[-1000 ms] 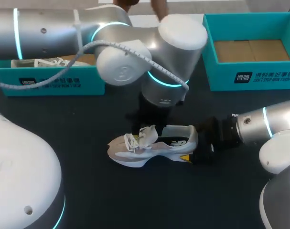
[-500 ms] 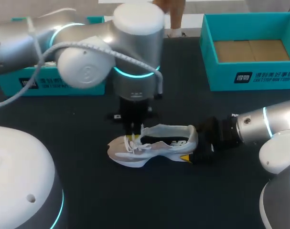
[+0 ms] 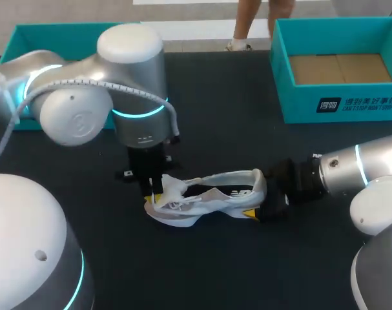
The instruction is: Take the shoe out of the shoebox, open the shoe tongue, remove and reinsert the insole, then place the shoe into the shoebox
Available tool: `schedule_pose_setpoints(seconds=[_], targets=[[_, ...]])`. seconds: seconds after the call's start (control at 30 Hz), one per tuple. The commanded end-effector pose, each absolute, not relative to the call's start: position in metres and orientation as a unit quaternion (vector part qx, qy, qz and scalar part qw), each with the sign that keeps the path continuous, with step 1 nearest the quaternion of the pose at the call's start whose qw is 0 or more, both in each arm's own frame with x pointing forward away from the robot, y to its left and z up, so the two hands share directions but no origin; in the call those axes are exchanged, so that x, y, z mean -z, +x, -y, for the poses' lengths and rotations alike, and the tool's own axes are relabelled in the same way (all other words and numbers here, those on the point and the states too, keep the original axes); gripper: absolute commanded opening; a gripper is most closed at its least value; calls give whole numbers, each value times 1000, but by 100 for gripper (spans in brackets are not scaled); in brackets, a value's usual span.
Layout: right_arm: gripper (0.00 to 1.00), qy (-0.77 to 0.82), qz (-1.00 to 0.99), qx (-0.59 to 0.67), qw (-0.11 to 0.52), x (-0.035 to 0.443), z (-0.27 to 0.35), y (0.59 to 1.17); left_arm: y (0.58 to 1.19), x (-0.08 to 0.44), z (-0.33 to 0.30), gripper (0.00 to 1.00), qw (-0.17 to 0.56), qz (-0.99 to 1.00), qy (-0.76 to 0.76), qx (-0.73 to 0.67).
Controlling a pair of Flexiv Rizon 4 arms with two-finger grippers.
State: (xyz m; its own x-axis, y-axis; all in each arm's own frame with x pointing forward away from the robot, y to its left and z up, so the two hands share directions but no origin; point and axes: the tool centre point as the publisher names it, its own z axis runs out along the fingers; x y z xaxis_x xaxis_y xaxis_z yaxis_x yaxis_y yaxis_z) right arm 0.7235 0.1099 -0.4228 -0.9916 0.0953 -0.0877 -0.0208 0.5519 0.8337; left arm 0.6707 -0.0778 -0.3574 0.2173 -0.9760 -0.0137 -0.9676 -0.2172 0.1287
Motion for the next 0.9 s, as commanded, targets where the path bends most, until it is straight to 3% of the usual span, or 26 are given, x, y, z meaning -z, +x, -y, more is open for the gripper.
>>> schedule_pose_setpoints(seconds=[0.03,0.13,0.4,0.8,0.83,0.9], targets=[[0,22,-880,-471,61,424,-108,724,677,378,76,66,46,624,778,62],[0,22,-880,-471,61,424,-108,724,678,381,72,100,40,620,780,70],[0,22,-880,-471,61,424,-108,724,681,338,62,100,45,707,705,21],[0,22,-880,-471,61,424,-108,724,701,237,123,100,-7,958,282,-46],[0,22,-880,-471,61,424,-108,724,702,233,128,85,-9,966,255,-48],[0,22,-880,-471,61,424,-108,724,706,218,144,5,-27,984,168,-57]])
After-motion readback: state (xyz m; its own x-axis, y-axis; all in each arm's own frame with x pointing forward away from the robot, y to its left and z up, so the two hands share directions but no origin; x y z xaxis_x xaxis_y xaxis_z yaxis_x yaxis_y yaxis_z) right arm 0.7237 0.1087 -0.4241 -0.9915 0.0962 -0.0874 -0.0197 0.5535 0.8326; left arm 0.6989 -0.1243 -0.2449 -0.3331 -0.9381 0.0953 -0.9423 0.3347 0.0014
